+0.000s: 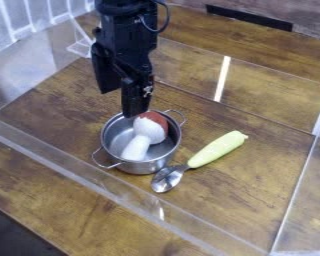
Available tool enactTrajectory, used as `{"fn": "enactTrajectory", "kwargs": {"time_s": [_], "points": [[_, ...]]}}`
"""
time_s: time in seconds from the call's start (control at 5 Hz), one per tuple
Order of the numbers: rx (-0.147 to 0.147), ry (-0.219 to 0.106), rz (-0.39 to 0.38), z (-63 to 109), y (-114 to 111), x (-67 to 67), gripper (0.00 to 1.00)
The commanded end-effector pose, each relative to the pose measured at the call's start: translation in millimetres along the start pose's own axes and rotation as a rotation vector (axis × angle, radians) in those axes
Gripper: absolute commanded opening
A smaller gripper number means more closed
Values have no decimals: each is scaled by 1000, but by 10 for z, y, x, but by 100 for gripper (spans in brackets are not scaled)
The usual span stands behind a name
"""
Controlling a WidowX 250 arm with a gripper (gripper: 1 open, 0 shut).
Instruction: Put the mushroom in the silver pot
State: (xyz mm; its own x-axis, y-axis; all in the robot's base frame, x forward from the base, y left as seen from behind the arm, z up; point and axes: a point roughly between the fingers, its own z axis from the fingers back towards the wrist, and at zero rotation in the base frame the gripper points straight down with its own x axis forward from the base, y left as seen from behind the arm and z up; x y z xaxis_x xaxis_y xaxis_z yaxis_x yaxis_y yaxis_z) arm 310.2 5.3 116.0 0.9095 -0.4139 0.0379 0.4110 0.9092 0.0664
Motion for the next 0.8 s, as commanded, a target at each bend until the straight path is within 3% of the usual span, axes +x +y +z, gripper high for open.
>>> {"fn": "enactTrajectory", "kwargs": {"time_s": [0.0, 0.2, 0.6], "points": [[28, -87, -102, 117, 55, -19, 100], [22, -102, -214, 21, 10, -52, 100], [26, -106, -271, 219, -204, 16, 100]]}}
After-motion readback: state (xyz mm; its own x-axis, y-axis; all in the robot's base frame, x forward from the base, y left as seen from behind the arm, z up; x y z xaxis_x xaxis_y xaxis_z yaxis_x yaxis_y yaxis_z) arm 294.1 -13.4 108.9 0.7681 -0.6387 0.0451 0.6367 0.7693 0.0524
